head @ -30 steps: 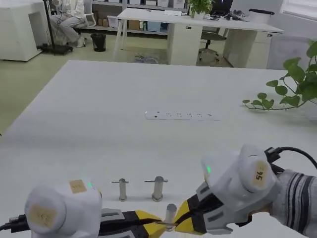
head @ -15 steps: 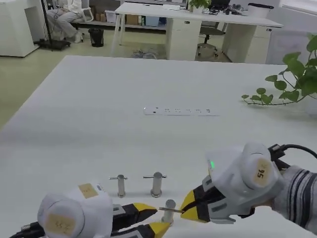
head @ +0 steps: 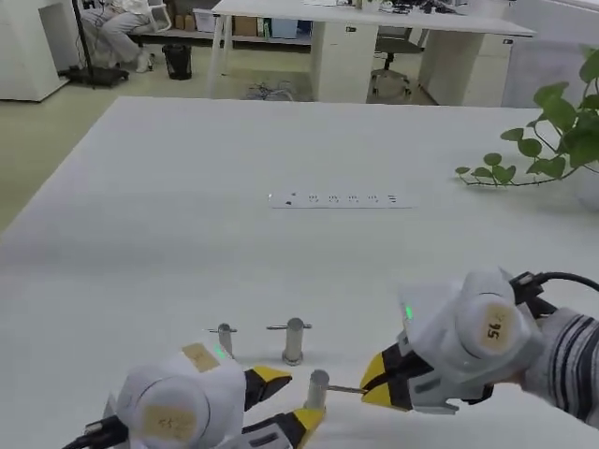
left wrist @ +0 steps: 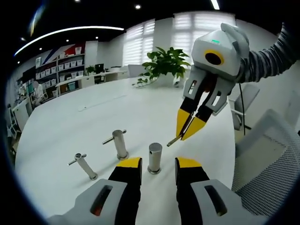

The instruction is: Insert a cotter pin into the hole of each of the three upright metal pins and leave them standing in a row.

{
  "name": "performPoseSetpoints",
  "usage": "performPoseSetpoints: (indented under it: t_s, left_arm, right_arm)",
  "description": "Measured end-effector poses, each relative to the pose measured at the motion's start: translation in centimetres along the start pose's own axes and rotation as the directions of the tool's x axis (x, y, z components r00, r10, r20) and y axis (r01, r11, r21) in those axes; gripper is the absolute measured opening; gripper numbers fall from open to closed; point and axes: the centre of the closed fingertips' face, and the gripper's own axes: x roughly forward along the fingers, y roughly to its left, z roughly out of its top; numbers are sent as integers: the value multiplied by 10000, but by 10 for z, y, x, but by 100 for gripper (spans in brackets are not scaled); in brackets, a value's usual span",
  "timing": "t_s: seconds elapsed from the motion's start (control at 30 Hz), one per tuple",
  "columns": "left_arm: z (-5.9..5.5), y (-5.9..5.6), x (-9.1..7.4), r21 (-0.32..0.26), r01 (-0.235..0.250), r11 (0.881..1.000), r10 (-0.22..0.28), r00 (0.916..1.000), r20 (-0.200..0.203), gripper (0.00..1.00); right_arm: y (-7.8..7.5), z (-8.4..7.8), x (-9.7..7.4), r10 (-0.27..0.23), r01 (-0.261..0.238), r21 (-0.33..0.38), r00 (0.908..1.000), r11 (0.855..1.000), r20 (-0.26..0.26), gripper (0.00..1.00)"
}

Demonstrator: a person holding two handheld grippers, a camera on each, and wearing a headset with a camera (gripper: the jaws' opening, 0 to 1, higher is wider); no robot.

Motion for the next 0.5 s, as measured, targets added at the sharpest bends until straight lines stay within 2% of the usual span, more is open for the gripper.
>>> performPoseSetpoints:
  t_s: [0.3,0.5]
  left_arm:
    - [-1,4,13,-120,-222,9997,219,9995,-237,23]
    - [-3,7,20,-179,-308,9994,301,9988,-382,21]
  right_arm:
    - [-11,-19,5,-196,207,163,9978,9997,-634,0]
    - [-12,-24,9,-132,147,223,9977,9996,-666,0]
